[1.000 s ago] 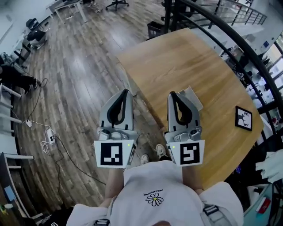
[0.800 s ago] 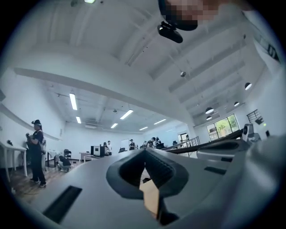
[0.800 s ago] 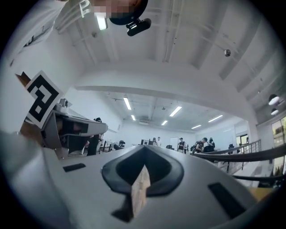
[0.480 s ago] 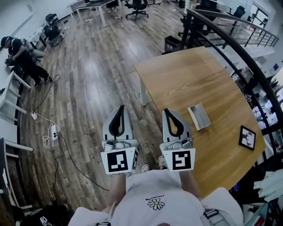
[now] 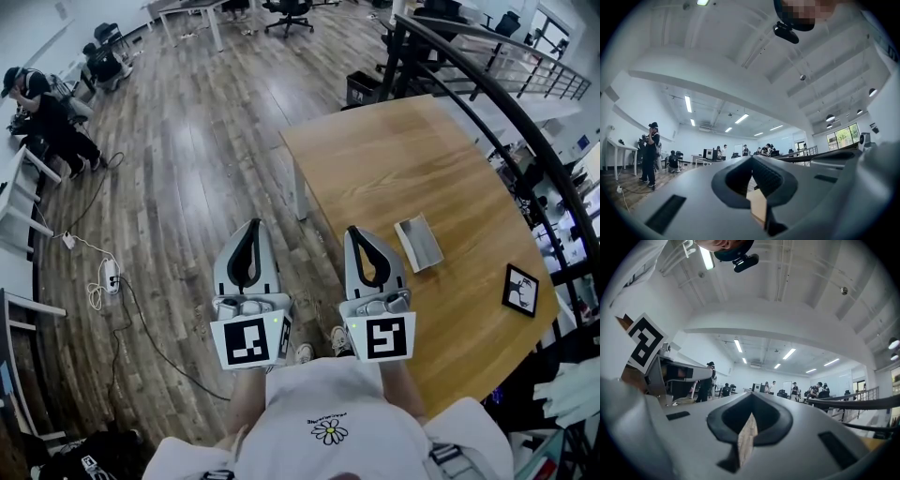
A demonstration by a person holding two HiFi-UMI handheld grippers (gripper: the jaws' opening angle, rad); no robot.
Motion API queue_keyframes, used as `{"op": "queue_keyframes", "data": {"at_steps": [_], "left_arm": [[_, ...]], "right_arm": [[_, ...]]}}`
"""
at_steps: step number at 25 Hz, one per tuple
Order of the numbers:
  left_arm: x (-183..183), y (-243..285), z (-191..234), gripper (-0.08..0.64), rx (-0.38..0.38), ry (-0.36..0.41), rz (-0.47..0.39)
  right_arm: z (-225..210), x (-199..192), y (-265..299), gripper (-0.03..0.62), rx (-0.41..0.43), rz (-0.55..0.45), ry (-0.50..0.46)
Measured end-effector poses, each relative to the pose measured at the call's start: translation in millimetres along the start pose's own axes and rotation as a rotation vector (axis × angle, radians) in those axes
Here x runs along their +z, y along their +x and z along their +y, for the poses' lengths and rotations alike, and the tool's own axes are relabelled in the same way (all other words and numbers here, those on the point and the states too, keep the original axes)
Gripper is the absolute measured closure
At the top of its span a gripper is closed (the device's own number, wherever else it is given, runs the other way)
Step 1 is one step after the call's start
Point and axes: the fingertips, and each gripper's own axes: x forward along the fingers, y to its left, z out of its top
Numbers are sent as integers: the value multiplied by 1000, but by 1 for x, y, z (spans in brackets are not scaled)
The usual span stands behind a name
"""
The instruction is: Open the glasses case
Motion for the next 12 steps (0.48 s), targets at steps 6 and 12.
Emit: {"op": "queue_keyframes", "data": {"at_steps": [6, 12], "left_arm": [[2, -1, 2, 543, 12, -1, 1], [-1, 1, -2, 543, 11, 0, 6]], "right_arm": [[0, 1, 1, 584, 10, -1, -1], [-5, -1, 1, 584, 12, 4, 6]]}}
